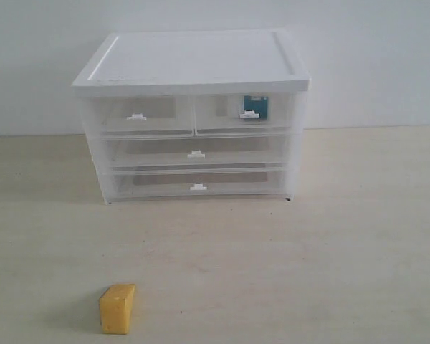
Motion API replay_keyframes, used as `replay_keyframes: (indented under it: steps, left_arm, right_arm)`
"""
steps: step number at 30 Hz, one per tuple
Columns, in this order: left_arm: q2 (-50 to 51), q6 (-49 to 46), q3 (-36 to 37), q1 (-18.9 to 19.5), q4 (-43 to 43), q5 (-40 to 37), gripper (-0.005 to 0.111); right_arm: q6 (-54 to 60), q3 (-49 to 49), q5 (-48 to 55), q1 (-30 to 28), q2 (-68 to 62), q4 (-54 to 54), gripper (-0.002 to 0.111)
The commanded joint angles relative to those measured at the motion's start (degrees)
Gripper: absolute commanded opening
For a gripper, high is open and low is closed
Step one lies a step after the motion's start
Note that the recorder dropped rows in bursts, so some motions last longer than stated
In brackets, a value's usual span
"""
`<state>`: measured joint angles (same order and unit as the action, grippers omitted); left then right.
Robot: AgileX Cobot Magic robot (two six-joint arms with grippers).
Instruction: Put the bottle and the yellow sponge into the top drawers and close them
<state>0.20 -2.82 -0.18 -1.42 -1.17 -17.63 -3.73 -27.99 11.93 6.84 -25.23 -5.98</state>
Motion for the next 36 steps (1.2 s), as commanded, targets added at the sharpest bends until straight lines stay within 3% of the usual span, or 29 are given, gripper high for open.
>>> replay_keyframes:
  steps: [1,8,15,28,36]
  left_arm:
    - [-0.2,0.1,0.2,0.2,0.1,0.0,0.004]
    - [-0.2,0.1,0.2,0.2,0.1,0.0,0.004]
    - [-0.2,0.1,0.2,0.2,0.1,0.0,0.004]
    - [-0.2,0.1,0.2,0.2,0.1,0.0,0.004]
    - [-0.2,0.1,0.2,0.2,0.1,0.0,0.004]
  right_arm:
    - [-0.8,4.4,1.2,-0.4,7.7,2.4,0.0]
    - [-0.2,4.7,5.4,-0.4,10.3,2.3,0.0]
    - [8.3,11.0,-0.3,3.4,13.5,2.0,0.0]
    - [4.4,22.5,-3.7,5.1,22.8,2.7,0.0]
    - [0.5,28.0,-11.6,2.3,25.2,2.8,0.0]
